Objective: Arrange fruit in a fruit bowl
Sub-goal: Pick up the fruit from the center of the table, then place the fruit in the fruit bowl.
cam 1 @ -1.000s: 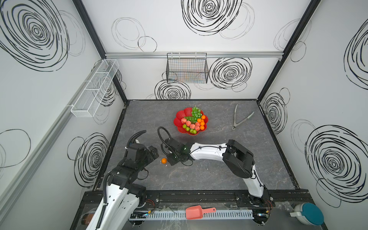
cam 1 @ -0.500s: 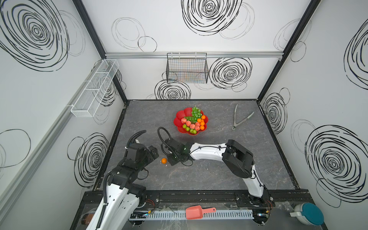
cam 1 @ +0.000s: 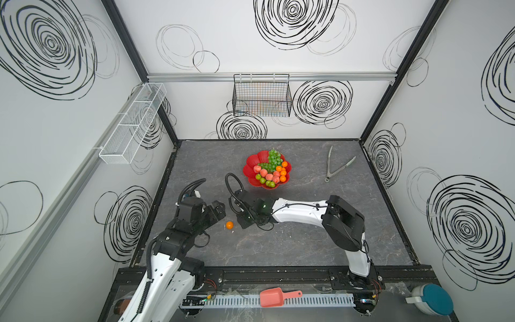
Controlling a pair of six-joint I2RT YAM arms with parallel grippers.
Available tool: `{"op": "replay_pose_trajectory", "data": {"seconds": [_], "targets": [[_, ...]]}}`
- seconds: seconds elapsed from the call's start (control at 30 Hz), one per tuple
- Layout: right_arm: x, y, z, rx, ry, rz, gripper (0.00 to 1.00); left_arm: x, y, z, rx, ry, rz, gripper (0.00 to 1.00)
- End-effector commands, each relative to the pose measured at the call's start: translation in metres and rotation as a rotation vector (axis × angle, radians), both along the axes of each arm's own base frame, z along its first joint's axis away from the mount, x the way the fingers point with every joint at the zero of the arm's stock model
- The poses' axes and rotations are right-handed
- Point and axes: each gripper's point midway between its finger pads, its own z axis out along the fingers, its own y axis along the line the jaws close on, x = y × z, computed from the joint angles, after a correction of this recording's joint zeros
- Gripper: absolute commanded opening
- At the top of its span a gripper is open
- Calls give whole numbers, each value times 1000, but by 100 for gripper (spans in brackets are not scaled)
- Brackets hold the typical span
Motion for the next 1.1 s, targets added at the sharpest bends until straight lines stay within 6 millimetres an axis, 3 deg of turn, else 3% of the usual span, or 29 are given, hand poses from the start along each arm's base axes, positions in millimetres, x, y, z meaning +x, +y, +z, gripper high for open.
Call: {"op": "replay_pose_trajectory", "data": {"seconds": [0.0, 0.7, 1.07], "targets": [[16, -19, 21, 15, -32, -63, 34, 11, -16, 12, -45, -76, -83, 96], [76, -109, 50, 27, -72, -250, 33, 30, -78, 22, -127, -145, -256, 96], [123, -147, 65, 33, -108, -332, 34, 57, -105, 35, -136, -194, -322, 96]]}}
